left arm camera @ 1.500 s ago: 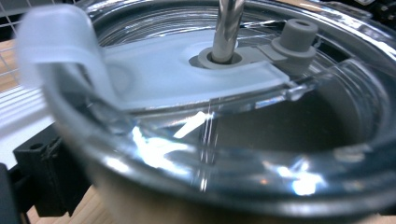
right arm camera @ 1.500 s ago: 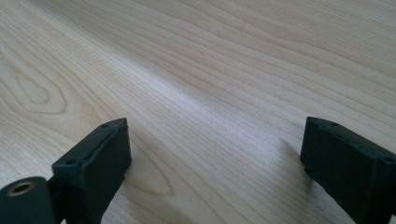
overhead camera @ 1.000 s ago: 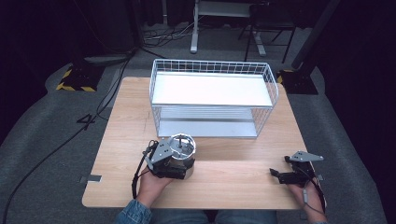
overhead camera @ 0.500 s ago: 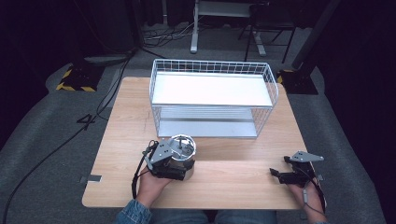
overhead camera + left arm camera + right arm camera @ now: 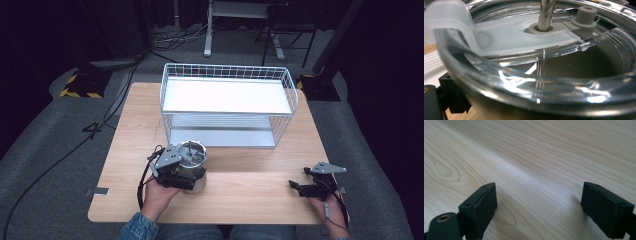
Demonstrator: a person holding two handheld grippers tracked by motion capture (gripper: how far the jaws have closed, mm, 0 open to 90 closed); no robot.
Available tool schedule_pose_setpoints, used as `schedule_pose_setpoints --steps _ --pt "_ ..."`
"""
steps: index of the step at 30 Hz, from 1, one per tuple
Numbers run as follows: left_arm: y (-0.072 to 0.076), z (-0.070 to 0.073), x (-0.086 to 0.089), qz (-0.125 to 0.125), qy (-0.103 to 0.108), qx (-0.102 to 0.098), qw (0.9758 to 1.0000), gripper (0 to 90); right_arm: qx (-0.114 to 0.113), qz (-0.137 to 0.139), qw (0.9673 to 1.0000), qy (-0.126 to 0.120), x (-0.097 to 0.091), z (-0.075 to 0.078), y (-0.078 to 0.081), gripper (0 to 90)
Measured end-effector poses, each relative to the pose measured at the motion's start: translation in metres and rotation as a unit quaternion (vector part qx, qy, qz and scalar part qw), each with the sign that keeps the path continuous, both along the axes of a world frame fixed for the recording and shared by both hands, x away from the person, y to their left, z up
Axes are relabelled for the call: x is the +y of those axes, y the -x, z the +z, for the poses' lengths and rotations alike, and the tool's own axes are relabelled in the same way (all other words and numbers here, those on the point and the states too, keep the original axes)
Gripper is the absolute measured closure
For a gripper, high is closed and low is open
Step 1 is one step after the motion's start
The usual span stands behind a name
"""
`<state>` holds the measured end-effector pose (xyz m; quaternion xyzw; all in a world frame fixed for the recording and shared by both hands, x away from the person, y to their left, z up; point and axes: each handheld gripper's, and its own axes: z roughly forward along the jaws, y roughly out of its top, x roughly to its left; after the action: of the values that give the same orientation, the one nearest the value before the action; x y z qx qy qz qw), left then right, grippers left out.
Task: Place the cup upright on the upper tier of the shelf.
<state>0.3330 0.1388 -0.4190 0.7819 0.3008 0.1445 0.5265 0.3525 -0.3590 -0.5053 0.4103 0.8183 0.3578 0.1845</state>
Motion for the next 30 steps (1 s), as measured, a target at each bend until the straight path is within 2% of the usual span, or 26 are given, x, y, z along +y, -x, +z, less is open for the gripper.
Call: schedule_pose_setpoints --steps 8,14,21,30 --pt "-0.001 0.026 0.007 -0.001 0.002 -0.007 1.0 3.6 0.001 -0.003 1.0 -0.002 0.001 0.0 0.001 15.0" --pt "-0.004 0.044 0.013 -0.002 0.017 -0.005 0.9998 3.6 0.001 -0.003 1.0 -0.002 0.001 0.0 0.0 15.0" --pt "-0.008 0.065 0.015 -0.006 0.018 -0.014 0.9997 3.6 0.001 -0.003 1.0 -0.002 0.001 0.0 0.0 15.0" --pt "-0.012 0.081 0.019 -0.005 0.038 -0.021 0.999 3.6 0.001 -0.003 1.0 -0.002 0.001 0.0 0.0 15.0"
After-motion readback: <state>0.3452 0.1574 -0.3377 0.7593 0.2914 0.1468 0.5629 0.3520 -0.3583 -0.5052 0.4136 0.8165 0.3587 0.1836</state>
